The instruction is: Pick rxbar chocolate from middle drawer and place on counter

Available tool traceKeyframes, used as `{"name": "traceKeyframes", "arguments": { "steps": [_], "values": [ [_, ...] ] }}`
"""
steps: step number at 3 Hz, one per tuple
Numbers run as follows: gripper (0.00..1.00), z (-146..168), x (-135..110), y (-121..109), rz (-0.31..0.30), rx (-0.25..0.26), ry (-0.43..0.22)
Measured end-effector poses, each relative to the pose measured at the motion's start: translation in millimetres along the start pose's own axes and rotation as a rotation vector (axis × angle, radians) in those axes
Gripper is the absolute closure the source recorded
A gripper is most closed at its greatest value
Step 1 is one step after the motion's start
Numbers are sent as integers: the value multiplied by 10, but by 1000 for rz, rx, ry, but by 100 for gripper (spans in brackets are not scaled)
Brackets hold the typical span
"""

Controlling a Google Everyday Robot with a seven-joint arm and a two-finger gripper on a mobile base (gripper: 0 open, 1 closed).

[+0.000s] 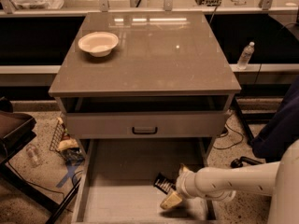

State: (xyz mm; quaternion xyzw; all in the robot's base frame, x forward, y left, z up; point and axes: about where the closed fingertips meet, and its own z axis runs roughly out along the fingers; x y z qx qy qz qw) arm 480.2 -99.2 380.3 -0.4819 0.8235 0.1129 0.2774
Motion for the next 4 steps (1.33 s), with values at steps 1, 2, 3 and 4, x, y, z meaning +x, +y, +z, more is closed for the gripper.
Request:
{"name": "traceKeyframes", "arguments": {
  "steps": [1, 2, 3, 4],
  "values": [
    [0, 130, 45, 84, 11, -17, -11],
    [18, 366, 1, 276, 5, -72, -22],
    [41, 485, -33, 394, 15, -105, -37],
    [64, 431, -70, 389, 15, -105, -37]
  ]
}}
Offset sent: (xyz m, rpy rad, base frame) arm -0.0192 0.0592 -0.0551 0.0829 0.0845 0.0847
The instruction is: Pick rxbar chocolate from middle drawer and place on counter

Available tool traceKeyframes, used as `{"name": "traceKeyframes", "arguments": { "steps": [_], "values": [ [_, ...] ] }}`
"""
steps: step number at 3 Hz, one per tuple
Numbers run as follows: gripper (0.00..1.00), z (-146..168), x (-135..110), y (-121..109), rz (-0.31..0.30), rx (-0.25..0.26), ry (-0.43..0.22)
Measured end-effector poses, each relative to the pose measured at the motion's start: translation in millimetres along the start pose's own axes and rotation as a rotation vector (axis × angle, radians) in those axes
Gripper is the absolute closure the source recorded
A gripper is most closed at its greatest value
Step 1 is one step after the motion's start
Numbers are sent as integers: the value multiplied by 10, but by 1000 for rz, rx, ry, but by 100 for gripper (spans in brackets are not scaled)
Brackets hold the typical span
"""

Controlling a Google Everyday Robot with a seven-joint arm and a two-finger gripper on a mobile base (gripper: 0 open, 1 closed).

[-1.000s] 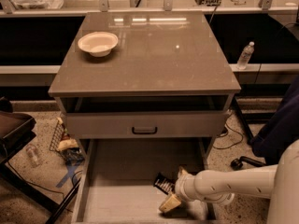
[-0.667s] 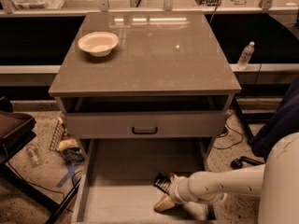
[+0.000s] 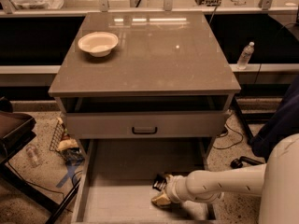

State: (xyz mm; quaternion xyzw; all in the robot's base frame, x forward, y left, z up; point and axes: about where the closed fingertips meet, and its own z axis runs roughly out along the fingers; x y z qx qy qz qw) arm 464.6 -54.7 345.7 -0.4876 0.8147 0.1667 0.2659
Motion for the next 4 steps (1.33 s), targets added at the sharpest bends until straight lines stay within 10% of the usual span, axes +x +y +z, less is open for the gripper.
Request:
{"name": "traceKeyframes", "arguments": {
  "steps": [2, 4],
  "values": [
    [100, -61, -46, 1, 0, 0, 0],
    [100, -66, -52, 0, -1, -1, -2]
  ]
}}
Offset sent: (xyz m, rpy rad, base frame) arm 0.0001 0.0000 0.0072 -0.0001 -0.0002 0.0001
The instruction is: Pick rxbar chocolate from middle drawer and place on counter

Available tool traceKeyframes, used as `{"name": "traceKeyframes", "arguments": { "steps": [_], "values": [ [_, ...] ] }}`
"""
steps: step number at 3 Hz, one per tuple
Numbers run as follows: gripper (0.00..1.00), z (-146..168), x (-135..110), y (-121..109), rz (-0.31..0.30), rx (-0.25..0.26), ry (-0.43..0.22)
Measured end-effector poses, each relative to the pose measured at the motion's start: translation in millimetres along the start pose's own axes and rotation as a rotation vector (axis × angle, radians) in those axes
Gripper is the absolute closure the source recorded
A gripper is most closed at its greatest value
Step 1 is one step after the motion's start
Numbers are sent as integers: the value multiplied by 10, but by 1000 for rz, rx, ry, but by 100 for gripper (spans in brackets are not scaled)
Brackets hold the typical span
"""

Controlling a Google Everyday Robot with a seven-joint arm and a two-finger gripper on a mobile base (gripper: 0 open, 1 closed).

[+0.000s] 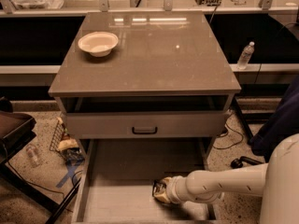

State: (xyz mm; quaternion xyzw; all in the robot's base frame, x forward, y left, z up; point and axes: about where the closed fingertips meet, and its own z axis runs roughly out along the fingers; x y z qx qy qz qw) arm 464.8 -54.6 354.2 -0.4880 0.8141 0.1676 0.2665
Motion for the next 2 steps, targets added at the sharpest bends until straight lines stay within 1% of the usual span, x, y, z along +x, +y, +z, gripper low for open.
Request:
{"name": "traceKeyframes", "arguments": {
  "steps": [1, 2],
  "values": [
    [100, -209, -170, -26, -23, -16, -20],
    [100, -1071, -729, -163, -71, -37, -65]
  ]
}}
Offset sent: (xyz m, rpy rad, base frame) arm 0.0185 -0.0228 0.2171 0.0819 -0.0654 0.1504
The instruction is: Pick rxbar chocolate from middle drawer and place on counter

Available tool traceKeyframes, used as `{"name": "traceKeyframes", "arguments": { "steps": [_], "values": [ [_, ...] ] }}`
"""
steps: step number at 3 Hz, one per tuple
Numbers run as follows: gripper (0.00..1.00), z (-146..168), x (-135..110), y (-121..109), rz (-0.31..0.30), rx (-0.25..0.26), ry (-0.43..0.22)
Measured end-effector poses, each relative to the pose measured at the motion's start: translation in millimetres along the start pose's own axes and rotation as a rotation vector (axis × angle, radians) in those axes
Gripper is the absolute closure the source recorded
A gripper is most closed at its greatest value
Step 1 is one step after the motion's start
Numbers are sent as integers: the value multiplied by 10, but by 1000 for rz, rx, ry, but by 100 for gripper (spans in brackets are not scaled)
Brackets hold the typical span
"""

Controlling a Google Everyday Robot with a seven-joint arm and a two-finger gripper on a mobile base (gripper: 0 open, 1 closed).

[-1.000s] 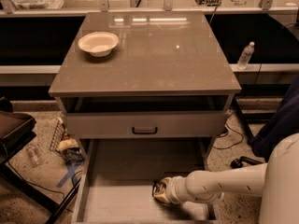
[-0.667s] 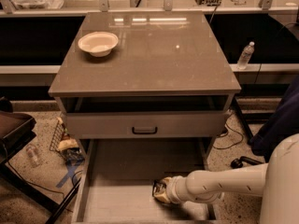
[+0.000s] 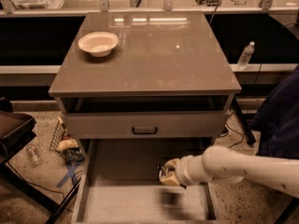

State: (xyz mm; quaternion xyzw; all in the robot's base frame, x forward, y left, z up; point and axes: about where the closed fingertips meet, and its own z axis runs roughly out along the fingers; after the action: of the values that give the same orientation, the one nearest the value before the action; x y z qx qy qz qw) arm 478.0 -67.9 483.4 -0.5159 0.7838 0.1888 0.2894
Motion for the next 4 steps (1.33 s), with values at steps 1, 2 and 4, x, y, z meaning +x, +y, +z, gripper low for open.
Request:
{"name": "traceKeyframes", "arguments": {
  "steps": [1, 2, 4],
  "values": [
    [100, -606, -367, -103, -16, -4, -1],
    [100, -1152, -680, -201, -8, 4, 6],
    [100, -1562, -946, -231, -3, -9, 14]
  ]
}}
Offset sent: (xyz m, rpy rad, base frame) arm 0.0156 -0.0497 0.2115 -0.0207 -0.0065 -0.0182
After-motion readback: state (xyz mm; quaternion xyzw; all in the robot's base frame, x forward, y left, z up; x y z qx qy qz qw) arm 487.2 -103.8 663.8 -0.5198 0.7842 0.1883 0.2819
